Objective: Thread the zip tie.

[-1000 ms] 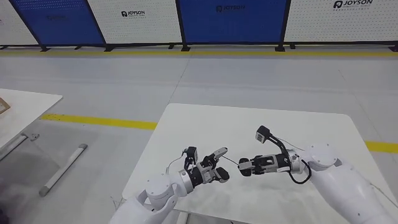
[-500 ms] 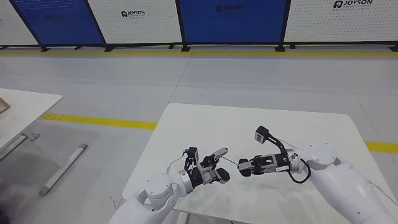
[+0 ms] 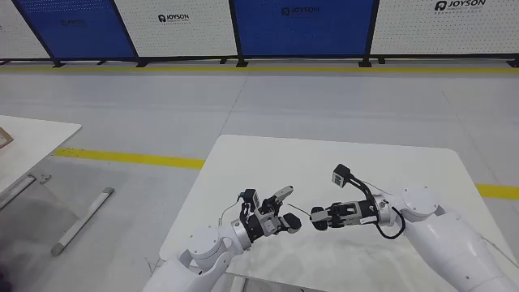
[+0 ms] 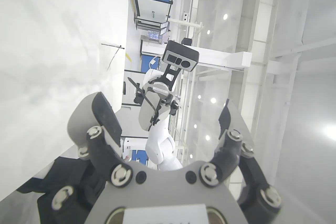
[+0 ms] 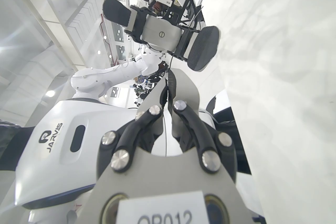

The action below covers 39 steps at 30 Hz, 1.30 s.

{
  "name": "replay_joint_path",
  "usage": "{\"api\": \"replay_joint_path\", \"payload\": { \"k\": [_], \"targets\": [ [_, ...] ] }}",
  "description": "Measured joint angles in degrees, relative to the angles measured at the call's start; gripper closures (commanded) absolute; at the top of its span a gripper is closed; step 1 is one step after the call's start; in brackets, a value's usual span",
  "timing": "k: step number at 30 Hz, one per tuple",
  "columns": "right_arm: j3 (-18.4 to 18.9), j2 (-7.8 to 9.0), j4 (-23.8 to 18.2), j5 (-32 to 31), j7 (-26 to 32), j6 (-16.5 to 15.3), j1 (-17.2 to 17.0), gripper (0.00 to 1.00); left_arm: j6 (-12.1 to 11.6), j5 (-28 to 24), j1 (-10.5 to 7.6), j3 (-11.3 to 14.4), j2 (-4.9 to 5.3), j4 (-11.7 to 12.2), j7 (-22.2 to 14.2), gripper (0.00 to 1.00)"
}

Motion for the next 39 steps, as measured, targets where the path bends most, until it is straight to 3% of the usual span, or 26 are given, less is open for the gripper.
{"api": "replay_joint_path", "payload": {
  "k": [6, 7, 8, 11, 12, 13, 19, 26, 29, 30, 32, 33, 39],
  "targets": [
    [0.0, 0.0, 0.0, 0.0, 0.0, 0.0, 0.0, 1.0, -1.74, 3.86, -0.23, 0.78, -0.24, 0.17, 4.24, 0.02],
    [0.0, 0.0, 0.0, 0.0, 0.0, 0.0, 0.0, 1.0, -1.86, 4.51, -0.17, 0.76, -0.2, 0.06, 4.27, 0.33],
    [0.0, 0.0, 0.0, 0.0, 0.0, 0.0, 0.0, 1.0, -2.0, 5.18, 0.01, 0.72, -0.15, -0.09, 4.18, 0.58],
    [0.0, 0.0, 0.0, 0.0, 0.0, 0.0, 0.0, 1.0, -2.04, 7.02, 0.98, 0.38, 0.1, -0.84, 3.21, 0.9],
    [0.0, 0.0, 0.0, 0.0, 0.0, 0.0, 0.0, 1.0, -2.0, 7.59, 1.4, 0.26, 0.2, -1.14, 2.79, 0.98],
    [0.0, 0.0, 0.0, 0.0, 0.0, 0.0, 0.0, 1.0, -1.92, 8.02, 1.7, 0.21, 0.27, -1.34, 2.43, 1.0],
    [0.0, 0.0, 0.0, 0.0, 0.0, 0.0, 0.0, 1.0, -2.2, 8.51, 3.13, -0.54, 0.57, -2.37, 1.05, 1.0],
    [0.0, 0.0, 0.0, 0.0, 0.0, 0.0, 0.0, 1.0, -2.03, 8.23, 2.9, -0.35, 0.53, -2.13, 0.72, 0.98],
    [0.0, 0.0, 0.0, 0.0, 0.0, 0.0, 0.0, 1.0, -1.98, 8.3, 2.54, -0.03, 0.46, -1.83, 0.84, 0.86],
    [0.0, 0.0, 0.0, 0.0, 0.0, 0.0, 0.0, 1.0, -1.82, 8.28, 2.34, 0.11, 0.42, -1.63, 0.89, 0.78],
    [0.0, 0.0, 0.0, 0.0, 0.0, 0.0, 0.0, 1.0, -1.46, 8.39, 2.03, 0.38, 0.37, -1.31, 1.02, 0.54],
    [0.0, 0.0, 0.0, 0.0, 0.0, 0.0, 0.0, 1.0, -1.34, 8.52, 1.91, 0.52, 0.35, -1.21, 1.09, 0.36],
    [0.0, 0.0, 0.0, 0.0, 0.0, 0.0, 0.0, 1.0, -1.44, 8.3, 1.8, 0.82, 0.26, -1.17, 1.36, 0.44]
  ]
}}
